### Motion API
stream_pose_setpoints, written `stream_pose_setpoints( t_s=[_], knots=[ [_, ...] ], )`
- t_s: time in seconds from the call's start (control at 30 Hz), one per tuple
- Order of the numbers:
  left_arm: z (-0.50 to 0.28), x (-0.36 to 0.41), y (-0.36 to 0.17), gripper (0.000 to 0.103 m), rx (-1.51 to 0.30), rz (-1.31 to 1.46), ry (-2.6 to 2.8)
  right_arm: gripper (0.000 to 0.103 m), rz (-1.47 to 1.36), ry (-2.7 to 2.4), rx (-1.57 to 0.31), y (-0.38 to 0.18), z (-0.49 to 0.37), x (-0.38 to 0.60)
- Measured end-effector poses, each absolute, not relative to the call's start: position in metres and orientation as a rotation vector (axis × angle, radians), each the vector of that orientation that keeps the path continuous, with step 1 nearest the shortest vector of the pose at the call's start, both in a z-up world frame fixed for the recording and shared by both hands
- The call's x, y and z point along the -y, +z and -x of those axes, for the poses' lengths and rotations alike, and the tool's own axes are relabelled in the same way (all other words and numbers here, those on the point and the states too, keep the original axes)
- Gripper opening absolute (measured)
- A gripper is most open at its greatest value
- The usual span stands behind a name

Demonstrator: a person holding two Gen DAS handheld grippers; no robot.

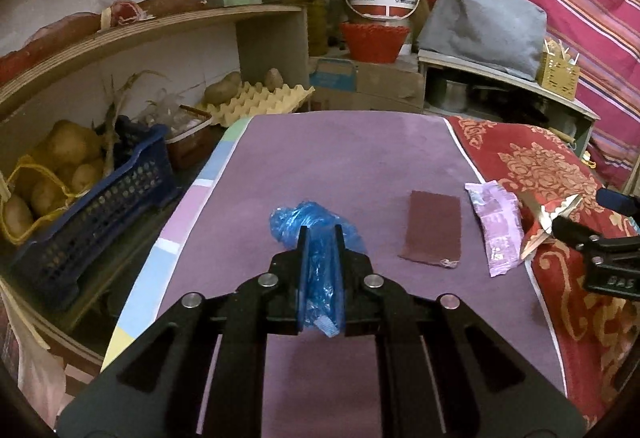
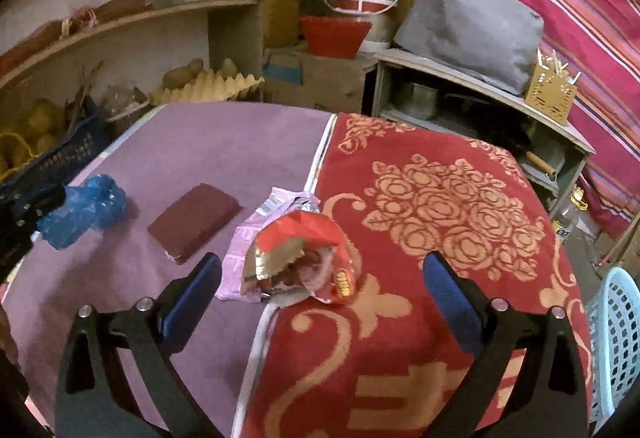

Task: Collect trash
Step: 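Lift the blue plastic bag with the left tool while the right tool grasps the red-gold wrapper, then carry the red-gold wrapper over the basket with the right tool while the left tool opens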

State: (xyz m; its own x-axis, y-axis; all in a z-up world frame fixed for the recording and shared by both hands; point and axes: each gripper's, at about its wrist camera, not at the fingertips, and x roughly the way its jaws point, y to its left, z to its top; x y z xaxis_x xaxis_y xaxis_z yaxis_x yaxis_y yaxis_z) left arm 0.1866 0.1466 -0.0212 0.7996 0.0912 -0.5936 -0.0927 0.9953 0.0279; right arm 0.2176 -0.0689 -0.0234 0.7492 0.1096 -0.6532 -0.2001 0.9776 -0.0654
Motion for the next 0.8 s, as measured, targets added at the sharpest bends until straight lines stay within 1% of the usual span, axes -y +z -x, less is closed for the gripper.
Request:
stream_pose_setpoints(
  t_s=[0.07,0.1,0.17,0.2,0.23,0.37,0.47,0.8],
  knots=[
    [-0.187,-0.147,-0.022,0.009,-0.637,0.001,0.101,0.096,0.143,0.168,-0.724,-0.030,-0.224,0.065],
    [-0.188,-0.147,-0.022,0.009,-0.637,-0.001,0.103,0.093,0.135,0.181,-0.734,-0.033,-0.226,0.064],
    [-0.188,-0.146,-0.022,0.009,-0.635,-0.003,0.106,0.070,0.125,0.208,-0.759,-0.036,-0.229,0.062],
    [-0.189,-0.146,-0.022,0.009,-0.634,-0.002,0.106,0.064,0.120,0.227,-0.770,-0.039,-0.231,0.061],
    [-0.189,-0.144,-0.021,0.009,-0.633,-0.004,0.107,0.054,0.106,0.259,-0.774,-0.040,-0.231,0.061],
    [-0.189,-0.139,-0.018,0.009,-0.622,-0.014,0.106,0.050,0.116,0.276,-0.763,-0.040,-0.227,0.062],
    [-0.189,-0.131,-0.013,0.009,-0.611,-0.021,0.102,0.049,0.127,0.265,-0.743,-0.033,-0.222,0.074],
    [-0.183,-0.078,0.017,0.009,-0.530,-0.031,0.023,0.049,0.043,0.173,-0.655,0.013,-0.178,0.179]
  ],
)
